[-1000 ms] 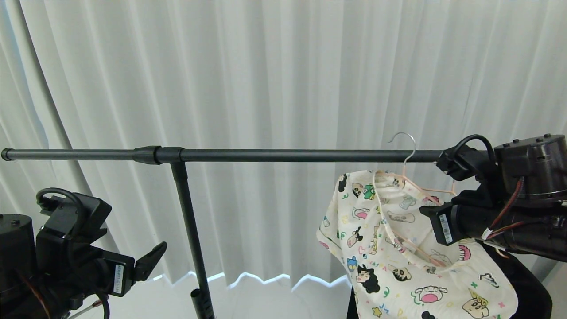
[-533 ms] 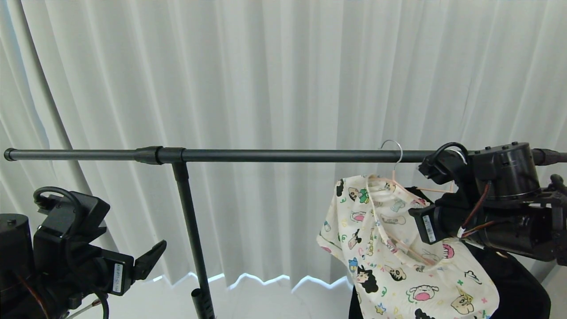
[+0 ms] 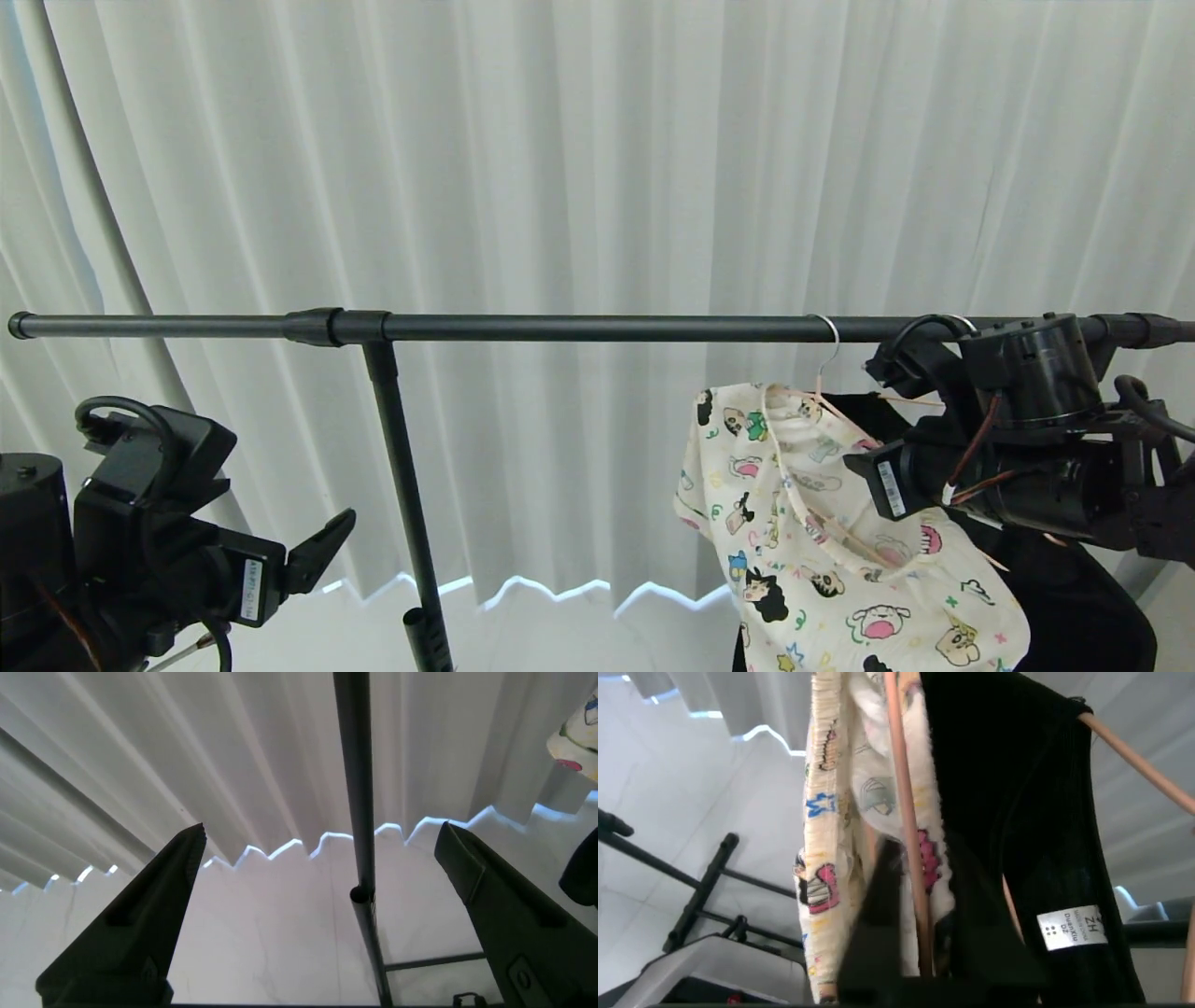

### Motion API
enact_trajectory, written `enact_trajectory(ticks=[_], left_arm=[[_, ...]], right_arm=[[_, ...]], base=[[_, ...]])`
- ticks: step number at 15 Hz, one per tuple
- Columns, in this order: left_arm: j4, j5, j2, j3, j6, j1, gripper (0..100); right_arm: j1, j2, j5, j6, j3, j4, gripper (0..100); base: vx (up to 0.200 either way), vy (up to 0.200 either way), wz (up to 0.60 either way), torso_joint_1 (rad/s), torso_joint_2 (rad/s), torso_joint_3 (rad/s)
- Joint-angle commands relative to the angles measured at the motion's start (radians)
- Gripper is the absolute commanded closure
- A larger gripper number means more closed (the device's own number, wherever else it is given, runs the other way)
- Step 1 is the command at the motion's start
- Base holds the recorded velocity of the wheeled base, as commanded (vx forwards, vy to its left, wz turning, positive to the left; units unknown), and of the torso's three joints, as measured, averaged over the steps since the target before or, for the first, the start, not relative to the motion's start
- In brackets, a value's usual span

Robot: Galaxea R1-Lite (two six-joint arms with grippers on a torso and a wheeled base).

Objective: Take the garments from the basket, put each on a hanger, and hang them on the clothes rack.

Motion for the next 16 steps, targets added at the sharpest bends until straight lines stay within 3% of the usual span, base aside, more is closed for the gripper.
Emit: enact_trajectory(ticks=[1, 6, 9, 11, 16], left_arm=[[0.000, 0.000, 0.000, 0.000, 0.000, -0.001, 0], [0.000, 0.005, 0.000, 0.002, -0.001, 0.007, 0], [0.000, 0.049, 0.000, -0.001, -0.001, 0.008, 0], [0.000, 0.104, -0.001, 0.005, -0.003, 0.030, 0], [0.000, 0.128, 0.002, 0.023, -0.007, 0.065, 0]], right_arm=[[0.001, -0.014, 0.001, 0.001, 0.000, -0.001, 0], [0.013, -0.203, 0.002, 0.123, 0.005, 0.042, 0], [-0.015, -0.316, -0.007, 0.103, 0.003, 0.174, 0], [-0.098, -0.413, -0.005, 0.051, 0.005, 0.295, 0], [-0.204, -0.488, -0.010, 0.040, 0.029, 0.298, 0]], base=[[0.000, 0.000, 0.00, 0.000, 0.00, 0.000], [0.000, 0.000, 0.00, 0.000, 0.00, 0.000], [0.000, 0.000, 0.00, 0.000, 0.00, 0.000], [0.000, 0.000, 0.00, 0.000, 0.00, 0.000], [-0.200, 0.000, 0.00, 0.001, 0.00, 0.005]])
